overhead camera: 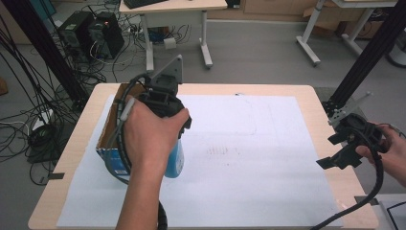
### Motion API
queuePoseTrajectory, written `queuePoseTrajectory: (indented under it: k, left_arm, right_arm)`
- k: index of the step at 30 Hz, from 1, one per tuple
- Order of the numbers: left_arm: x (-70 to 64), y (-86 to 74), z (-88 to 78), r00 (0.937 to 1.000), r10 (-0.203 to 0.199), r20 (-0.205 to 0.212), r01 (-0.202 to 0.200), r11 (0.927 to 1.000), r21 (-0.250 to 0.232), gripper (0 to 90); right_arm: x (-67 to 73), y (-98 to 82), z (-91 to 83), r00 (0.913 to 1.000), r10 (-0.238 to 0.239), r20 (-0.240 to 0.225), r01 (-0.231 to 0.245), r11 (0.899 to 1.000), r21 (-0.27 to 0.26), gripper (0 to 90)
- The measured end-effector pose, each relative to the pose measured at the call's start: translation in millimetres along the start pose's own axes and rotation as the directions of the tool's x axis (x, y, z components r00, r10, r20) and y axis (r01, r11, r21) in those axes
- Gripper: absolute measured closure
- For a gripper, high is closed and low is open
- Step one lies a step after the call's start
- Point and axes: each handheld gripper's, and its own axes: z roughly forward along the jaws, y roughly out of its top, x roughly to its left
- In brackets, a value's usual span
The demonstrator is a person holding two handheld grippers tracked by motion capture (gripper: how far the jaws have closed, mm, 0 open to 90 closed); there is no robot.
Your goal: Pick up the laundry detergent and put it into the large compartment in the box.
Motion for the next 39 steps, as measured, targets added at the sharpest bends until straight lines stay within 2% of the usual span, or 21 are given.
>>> queuePoseTrajectory:
  k: [5,13,18,28,34,39]
  left_arm:
    - [5.4,5.1,-29.2,1.0000,-0.009,-0.002,0.009,0.9994,-0.033,38.1]
    - [22.0,12.6,-60.1,0.9991,-0.042,0.001,0.042,0.9969,-0.067,38.2]
    - [30.1,21.1,-70.5,0.9984,-0.052,-0.019,0.051,0.9966,-0.064,38.2]
    - [58.6,31.3,-88.7,0.9955,-0.095,-0.009,0.094,0.9913,-0.093,38.2]
    - [71.7,34.0,-102.1,0.9918,-0.126,-0.019,0.123,0.9845,-0.126,38.2]
    - [82.9,34.6,-104.3,0.9893,-0.144,-0.020,0.140,0.9796,-0.145,38.2]
  right_arm:
    - [-3.5,0.7,1.1,0.9999,0.009,-0.004,-0.009,1.000,0.002,4.8]
    - [-9.5,3.3,-0.6,0.9997,0.020,-0.012,-0.020,1.000,0.003,4.4]
    - [-11.9,8.2,-4.1,0.9995,0.024,-0.020,-0.024,1.000,0.009,4.1]
    - [-11.3,20.3,-11.5,0.9996,0.025,-0.012,-0.024,0.999,0.023,4.1]
    - [-9.7,24.0,-14.6,0.9997,0.025,-0.002,-0.025,0.999,0.024,4.0]
    - [-8.4,28.9,-15.0,0.9997,0.024,0.002,-0.024,0.999,0.029,4.0]
